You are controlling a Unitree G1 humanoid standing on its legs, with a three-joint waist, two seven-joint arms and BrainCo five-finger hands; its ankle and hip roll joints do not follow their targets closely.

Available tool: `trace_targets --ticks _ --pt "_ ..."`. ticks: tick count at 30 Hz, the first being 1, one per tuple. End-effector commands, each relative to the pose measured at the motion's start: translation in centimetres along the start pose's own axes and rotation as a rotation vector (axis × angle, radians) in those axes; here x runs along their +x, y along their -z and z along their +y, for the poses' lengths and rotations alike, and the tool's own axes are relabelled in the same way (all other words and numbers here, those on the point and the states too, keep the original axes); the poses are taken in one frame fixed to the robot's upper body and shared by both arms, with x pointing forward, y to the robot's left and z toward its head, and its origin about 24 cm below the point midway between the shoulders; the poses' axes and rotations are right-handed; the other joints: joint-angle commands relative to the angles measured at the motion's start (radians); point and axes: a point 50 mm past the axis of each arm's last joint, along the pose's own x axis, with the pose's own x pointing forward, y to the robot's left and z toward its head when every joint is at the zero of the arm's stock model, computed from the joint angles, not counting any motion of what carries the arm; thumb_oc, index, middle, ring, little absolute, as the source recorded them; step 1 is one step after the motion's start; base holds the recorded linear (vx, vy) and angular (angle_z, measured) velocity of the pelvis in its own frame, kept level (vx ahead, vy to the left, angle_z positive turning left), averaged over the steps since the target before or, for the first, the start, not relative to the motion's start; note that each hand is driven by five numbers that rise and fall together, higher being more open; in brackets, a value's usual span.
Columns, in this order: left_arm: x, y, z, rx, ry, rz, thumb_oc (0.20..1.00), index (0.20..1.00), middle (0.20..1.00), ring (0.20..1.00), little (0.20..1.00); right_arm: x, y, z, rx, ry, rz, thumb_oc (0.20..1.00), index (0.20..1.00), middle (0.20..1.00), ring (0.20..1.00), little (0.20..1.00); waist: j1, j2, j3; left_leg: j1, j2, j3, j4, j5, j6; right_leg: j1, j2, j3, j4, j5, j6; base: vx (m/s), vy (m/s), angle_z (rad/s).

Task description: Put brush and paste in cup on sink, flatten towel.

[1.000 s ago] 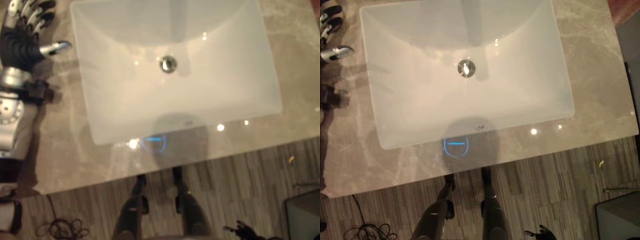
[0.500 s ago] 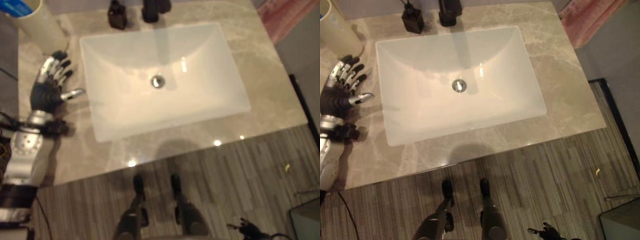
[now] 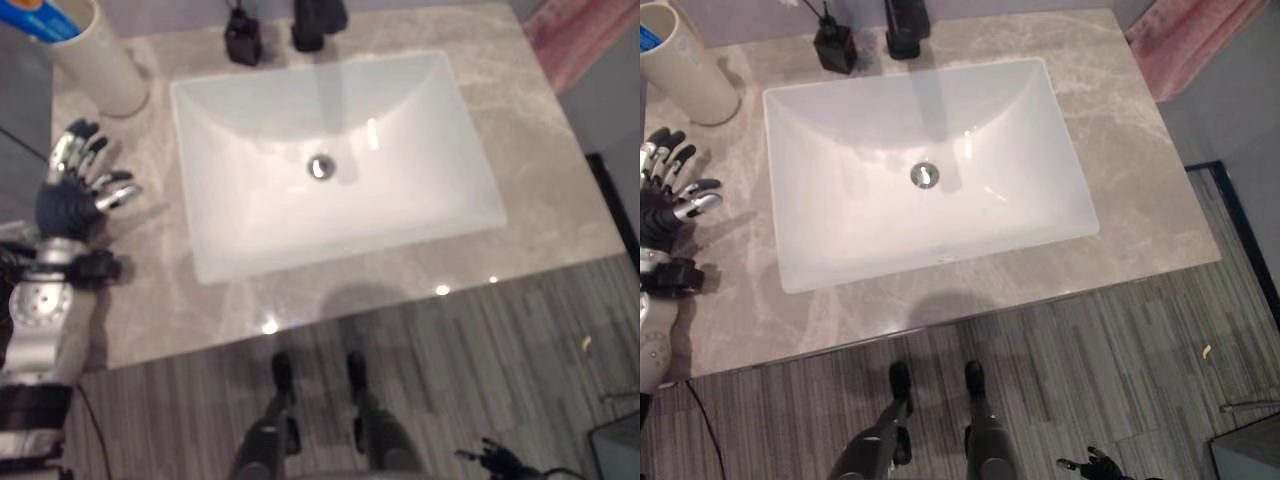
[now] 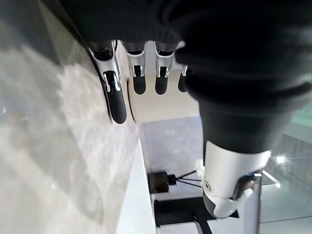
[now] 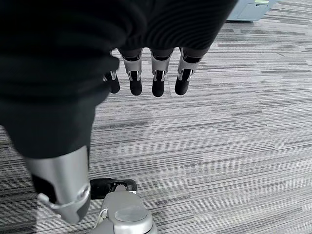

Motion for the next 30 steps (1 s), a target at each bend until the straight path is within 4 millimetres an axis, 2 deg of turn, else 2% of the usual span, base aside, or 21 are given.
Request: trace_targets --ticks 1,16,22,30 --pt "-0.5 0.3 1.6 0.047 -0.084 0.003 1.000 1.000 1.000 1.000 1.000 -0.2 1.0 -1.7 -0.068 0.040 0.056 1.000 1.000 1.000 1.000 1.000 -0.001 -0.025 -0.011 0.006 -0.025 -0.085 0.013 -0.102 0.046 -0.001 -0.006 -0.018 0.004 -0.015 0.007 0.00 -0.027 -0.09" --pt "1.4 -1.9 1.3 0.072 -0.113 -0.105 1.000 1.000 1.000 1.000 1.000 -0.3 0.4 -2.6 -0.043 0.061 0.024 1.000 1.000 1.000 1.000 1.000 -0.020 -0.030 0.010 -0.045 -0.011 -0.085 0.013 -0.083 0.032 -0.050 0.006 -0.025 0.004 -0.005 0.010 0.04 -0.009 -0.03" --pt "2.1 -3.2 1.3 0.087 -0.123 -0.161 1.000 1.000 1.000 1.000 1.000 -0.7 1.4 -3.6 -0.015 0.092 0.053 1.000 1.000 1.000 1.000 1.000 -0.027 -0.031 0.011 -0.057 -0.008 -0.094 0.013 -0.085 0.029 -0.055 0.007 -0.031 0.004 -0.010 0.011 0.07 0.008 0.01" --pt "2.8 -4.4 1.6 0.103 -0.143 -0.209 1.000 1.000 1.000 1.000 1.000 -0.5 1.0 -3.1 -0.001 0.075 0.033 1.000 1.000 1.000 1.000 1.000 -0.033 -0.033 0.017 -0.064 -0.007 -0.099 0.013 -0.088 0.028 -0.059 0.008 -0.034 0.004 -0.015 0.011 0.04 0.011 0.02"
